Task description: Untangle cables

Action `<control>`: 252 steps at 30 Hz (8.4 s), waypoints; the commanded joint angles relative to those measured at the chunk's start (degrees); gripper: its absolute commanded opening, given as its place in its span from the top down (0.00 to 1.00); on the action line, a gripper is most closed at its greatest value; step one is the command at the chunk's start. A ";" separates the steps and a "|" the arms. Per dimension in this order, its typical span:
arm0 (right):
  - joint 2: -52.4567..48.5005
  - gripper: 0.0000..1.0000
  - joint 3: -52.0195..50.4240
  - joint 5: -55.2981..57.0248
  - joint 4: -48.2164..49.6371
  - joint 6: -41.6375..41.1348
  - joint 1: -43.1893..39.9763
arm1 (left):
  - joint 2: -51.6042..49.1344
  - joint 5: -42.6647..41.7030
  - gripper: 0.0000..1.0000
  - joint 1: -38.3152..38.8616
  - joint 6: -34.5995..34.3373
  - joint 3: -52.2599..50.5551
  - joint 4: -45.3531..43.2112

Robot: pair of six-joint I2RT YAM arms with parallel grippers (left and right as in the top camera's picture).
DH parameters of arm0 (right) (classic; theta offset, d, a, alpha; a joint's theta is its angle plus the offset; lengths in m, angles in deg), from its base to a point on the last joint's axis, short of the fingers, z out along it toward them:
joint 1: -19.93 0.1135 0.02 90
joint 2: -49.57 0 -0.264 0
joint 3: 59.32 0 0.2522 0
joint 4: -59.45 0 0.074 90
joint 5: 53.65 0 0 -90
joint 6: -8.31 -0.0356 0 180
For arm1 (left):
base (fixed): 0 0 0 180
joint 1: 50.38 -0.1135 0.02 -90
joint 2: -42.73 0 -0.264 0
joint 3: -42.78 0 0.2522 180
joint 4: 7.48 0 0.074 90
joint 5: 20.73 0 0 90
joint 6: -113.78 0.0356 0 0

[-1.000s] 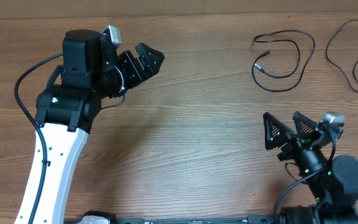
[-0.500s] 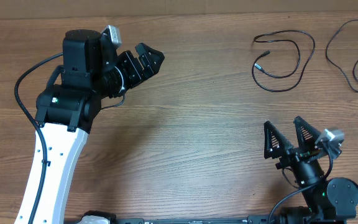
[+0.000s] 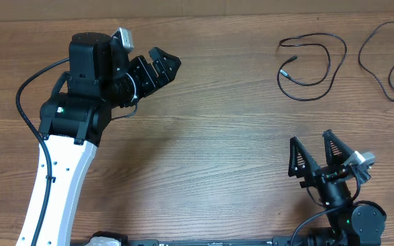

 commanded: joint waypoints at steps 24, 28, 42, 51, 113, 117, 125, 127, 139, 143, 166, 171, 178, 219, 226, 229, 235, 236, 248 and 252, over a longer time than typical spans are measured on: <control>0.68 0.00 -10.88 11.78 7.23 0.02 2.27 | -0.09 0.11 0.01 0.37 1.29 0.90 -0.17; 0.68 0.00 -10.91 11.98 3.32 0.02 0.33 | -0.09 0.11 0.00 0.37 1.27 0.90 -0.17; 0.68 0.00 -10.91 11.76 1.53 5.55 -1.68 | -0.09 0.11 0.00 0.37 1.27 0.90 -0.17; 0.68 0.00 -10.91 11.72 1.51 8.00 -1.95 | -0.09 0.11 0.00 0.37 1.27 0.90 -0.17; 0.68 0.00 -10.88 12.15 1.66 27.10 -5.68 | -0.09 0.11 0.00 0.37 1.27 0.92 -0.20; 0.68 0.00 -10.91 12.15 1.66 27.10 -5.68 | -0.09 0.11 0.01 0.37 1.27 0.90 -0.17; 0.68 0.00 -10.88 12.15 1.66 27.10 -5.68 | -0.09 0.11 0.01 0.37 1.27 0.92 -0.20; 0.68 0.00 -10.88 12.15 1.66 27.10 -5.68 | -0.09 0.11 0.01 0.37 1.27 0.92 -0.20; 0.68 0.00 -10.91 12.15 1.66 27.10 -5.68 | -0.09 0.11 0.01 0.37 1.27 0.92 -0.17; 0.68 0.00 -10.88 12.15 1.66 27.10 -5.68 | -0.09 0.11 0.01 0.37 1.27 0.92 -0.17; 0.68 0.00 -10.91 12.15 1.66 27.10 -5.68 | 3.76 9.18 0.00 -4.42 22.91 0.94 -0.42; 0.68 0.00 -10.88 12.15 1.66 27.10 -5.68 | 11.21 12.02 0.00 -4.50 29.46 0.94 4.31; 0.68 0.00 -10.91 12.15 1.66 27.10 -5.68 | 19.54 14.67 0.00 -4.52 29.97 0.92 13.38; 0.68 0.00 -10.91 12.15 1.66 27.10 -5.68 | 30.10 22.25 0.01 -4.48 29.75 0.70 25.75; 0.68 0.00 -10.91 12.15 1.66 27.10 -5.68 | 35.76 22.25 0.00 -4.48 29.75 0.70 25.75; 0.68 0.00 -10.91 12.15 1.66 27.10 -5.68 | 38.97 22.25 0.00 -4.48 29.77 0.70 25.79; 0.68 0.00 -10.88 12.15 1.66 27.10 -5.68 | 45.94 22.25 0.00 -4.48 29.75 0.70 26.77; 0.68 0.00 -10.88 12.15 1.66 27.10 -5.68 | 47.19 22.25 0.01 -4.48 29.75 0.70 27.30; 0.68 0.00 -10.88 12.15 1.66 27.10 -5.68 | 63.04 22.25 0.01 -4.48 29.77 0.70 41.38; 0.68 0.00 -10.88 12.15 1.66 27.10 -5.68 | 67.98 22.25 0.00 -4.48 29.75 0.70 47.58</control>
